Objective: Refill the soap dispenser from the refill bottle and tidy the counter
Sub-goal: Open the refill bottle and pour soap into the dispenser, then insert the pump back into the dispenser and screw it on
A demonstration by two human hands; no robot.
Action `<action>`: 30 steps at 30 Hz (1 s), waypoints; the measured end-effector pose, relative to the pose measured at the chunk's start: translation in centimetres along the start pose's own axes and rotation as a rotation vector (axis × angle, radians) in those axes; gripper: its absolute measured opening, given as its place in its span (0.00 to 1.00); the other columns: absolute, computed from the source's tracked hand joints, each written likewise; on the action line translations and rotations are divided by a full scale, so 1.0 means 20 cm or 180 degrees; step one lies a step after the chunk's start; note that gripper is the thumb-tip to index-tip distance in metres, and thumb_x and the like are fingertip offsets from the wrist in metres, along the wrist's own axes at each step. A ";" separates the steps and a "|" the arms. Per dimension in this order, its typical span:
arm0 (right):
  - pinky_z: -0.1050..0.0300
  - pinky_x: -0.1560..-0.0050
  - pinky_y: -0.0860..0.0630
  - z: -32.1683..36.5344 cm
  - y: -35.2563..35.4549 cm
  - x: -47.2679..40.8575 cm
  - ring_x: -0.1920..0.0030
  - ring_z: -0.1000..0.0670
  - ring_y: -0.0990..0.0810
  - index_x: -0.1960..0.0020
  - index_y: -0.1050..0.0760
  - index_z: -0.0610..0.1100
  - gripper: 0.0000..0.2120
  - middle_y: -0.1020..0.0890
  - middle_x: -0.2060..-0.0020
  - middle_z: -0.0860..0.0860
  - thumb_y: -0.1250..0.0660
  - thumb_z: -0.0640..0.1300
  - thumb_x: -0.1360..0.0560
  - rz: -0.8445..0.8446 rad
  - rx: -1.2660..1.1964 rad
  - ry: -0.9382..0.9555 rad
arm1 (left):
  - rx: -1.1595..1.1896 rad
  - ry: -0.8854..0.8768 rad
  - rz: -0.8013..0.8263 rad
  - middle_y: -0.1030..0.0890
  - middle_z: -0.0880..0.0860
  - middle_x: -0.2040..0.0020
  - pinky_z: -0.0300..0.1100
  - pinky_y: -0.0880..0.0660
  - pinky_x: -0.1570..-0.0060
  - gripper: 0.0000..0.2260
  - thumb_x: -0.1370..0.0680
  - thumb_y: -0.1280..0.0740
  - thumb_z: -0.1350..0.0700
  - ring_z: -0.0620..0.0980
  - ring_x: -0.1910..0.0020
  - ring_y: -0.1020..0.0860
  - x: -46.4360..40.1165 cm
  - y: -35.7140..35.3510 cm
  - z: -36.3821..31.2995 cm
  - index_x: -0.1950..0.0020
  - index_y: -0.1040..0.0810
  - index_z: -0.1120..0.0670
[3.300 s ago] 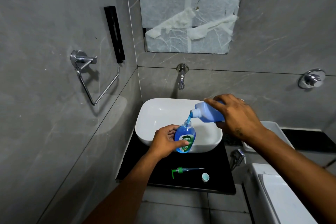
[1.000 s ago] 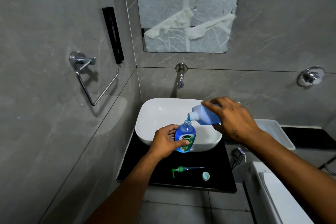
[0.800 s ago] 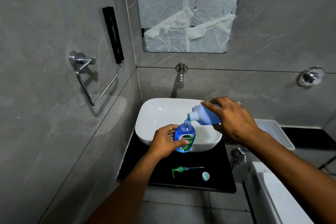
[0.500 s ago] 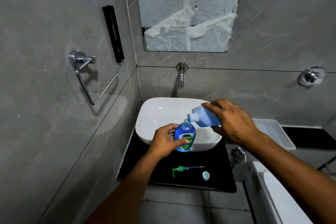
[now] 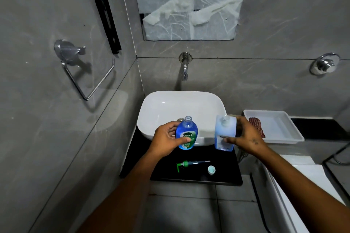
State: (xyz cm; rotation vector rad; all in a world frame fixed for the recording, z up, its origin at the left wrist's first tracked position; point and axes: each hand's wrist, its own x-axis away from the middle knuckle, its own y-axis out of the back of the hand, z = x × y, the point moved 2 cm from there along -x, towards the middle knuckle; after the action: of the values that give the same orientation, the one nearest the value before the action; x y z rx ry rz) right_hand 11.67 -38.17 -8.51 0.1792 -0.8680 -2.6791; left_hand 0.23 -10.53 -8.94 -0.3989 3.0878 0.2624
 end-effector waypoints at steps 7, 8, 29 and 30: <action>0.40 0.38 0.24 -0.43 -0.13 0.05 0.37 0.40 0.23 0.36 0.31 0.44 0.37 0.22 0.39 0.43 0.19 0.29 0.40 0.0248 -0.0696 -0.0708 | 0.0029 0.0069 0.0035 0.13 0.51 0.50 0.44 0.17 0.50 0.22 0.35 0.18 0.63 0.49 0.50 0.14 0.02 -0.02 0.06 0.44 0.18 0.54; 0.41 0.38 0.24 -0.46 -0.14 0.06 0.37 0.40 0.23 0.36 0.31 0.43 0.37 0.22 0.39 0.43 0.20 0.28 0.40 0.0282 -0.0741 -0.0718 | 0.0034 0.0078 0.0034 0.13 0.51 0.51 0.44 0.17 0.50 0.22 0.35 0.18 0.63 0.50 0.50 0.14 0.02 -0.02 0.07 0.44 0.18 0.54; 0.68 0.59 0.28 -0.29 -0.12 0.19 0.58 0.60 0.21 0.42 0.28 0.58 0.28 0.21 0.56 0.61 0.20 0.47 0.37 -0.1269 0.0050 0.0029 | 0.0078 0.0161 -0.0088 0.13 0.51 0.49 0.48 0.17 0.49 0.22 0.37 0.18 0.54 0.51 0.49 0.14 0.01 0.03 0.14 0.46 0.18 0.47; 0.69 0.58 0.27 -0.25 -0.21 0.18 0.60 0.60 0.21 0.46 0.25 0.58 0.22 0.20 0.57 0.59 0.21 0.44 0.35 -0.1004 0.0084 0.0168 | 0.0051 0.0161 -0.0090 0.13 0.50 0.49 0.47 0.17 0.49 0.21 0.37 0.18 0.53 0.51 0.49 0.14 0.02 0.04 0.14 0.46 0.18 0.46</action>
State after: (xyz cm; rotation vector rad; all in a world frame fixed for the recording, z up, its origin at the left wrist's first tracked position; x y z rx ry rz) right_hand 8.23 -38.95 -15.07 0.4235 -0.9264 -2.9359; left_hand -0.31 -9.45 -11.62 -0.4555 3.1289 0.2303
